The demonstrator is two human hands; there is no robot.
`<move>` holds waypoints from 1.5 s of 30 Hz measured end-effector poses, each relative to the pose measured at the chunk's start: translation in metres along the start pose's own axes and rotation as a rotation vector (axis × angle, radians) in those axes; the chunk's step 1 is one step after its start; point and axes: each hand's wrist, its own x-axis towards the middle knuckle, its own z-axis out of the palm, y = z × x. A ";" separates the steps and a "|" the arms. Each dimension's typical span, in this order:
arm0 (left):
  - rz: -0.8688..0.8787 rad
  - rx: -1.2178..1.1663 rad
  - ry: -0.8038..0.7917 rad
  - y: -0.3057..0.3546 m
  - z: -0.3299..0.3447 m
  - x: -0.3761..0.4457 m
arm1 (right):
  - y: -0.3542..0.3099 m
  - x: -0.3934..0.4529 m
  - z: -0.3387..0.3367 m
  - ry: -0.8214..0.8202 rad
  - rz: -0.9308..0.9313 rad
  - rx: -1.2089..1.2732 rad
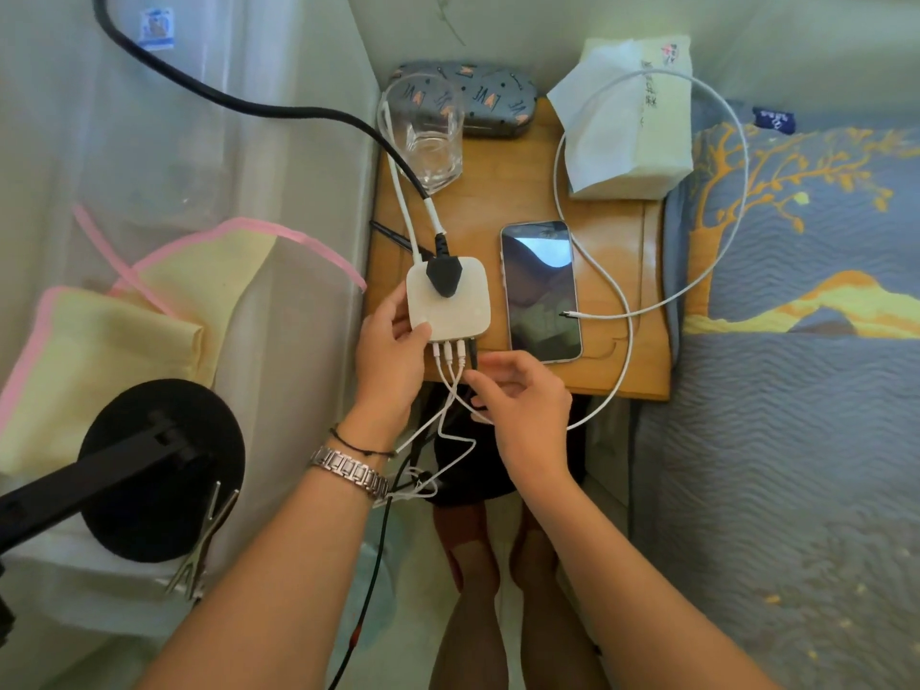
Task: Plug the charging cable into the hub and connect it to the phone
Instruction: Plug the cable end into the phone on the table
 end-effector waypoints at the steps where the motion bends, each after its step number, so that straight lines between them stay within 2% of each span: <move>1: 0.010 0.013 -0.010 -0.001 0.000 0.000 | 0.001 0.001 0.000 -0.005 -0.001 -0.003; 5: 0.067 0.083 -0.003 -0.001 -0.001 -0.002 | 0.003 0.004 -0.010 -0.047 -0.031 -0.075; 8: 0.122 0.148 0.083 0.004 0.003 -0.010 | -0.004 0.013 -0.030 -0.058 -0.137 -0.204; 11: 0.178 0.207 0.179 0.014 0.008 -0.018 | -0.016 0.028 -0.061 -0.004 -0.309 -0.385; 15: 0.299 0.305 0.191 0.032 0.020 -0.020 | -0.028 0.056 -0.099 0.086 -0.469 -0.639; 18: 0.401 0.379 0.135 0.046 0.031 -0.017 | -0.031 0.073 -0.110 0.019 -0.468 -0.749; 21: 0.476 0.426 0.004 0.056 0.042 -0.012 | -0.029 0.085 -0.109 -0.035 -0.461 -0.824; 26: 0.557 0.592 -0.150 0.065 0.053 0.003 | -0.023 0.092 -0.105 -0.060 -0.484 -0.880; 31: 0.567 0.787 -0.223 0.066 0.058 0.018 | -0.019 0.093 -0.104 -0.095 -0.521 -0.864; 35: 0.543 0.849 -0.232 0.068 0.056 0.027 | -0.018 0.078 -0.110 -0.020 -0.503 -0.671; 45: 0.489 0.911 -0.317 0.079 0.059 0.045 | 0.006 0.016 -0.097 0.070 -0.180 -0.310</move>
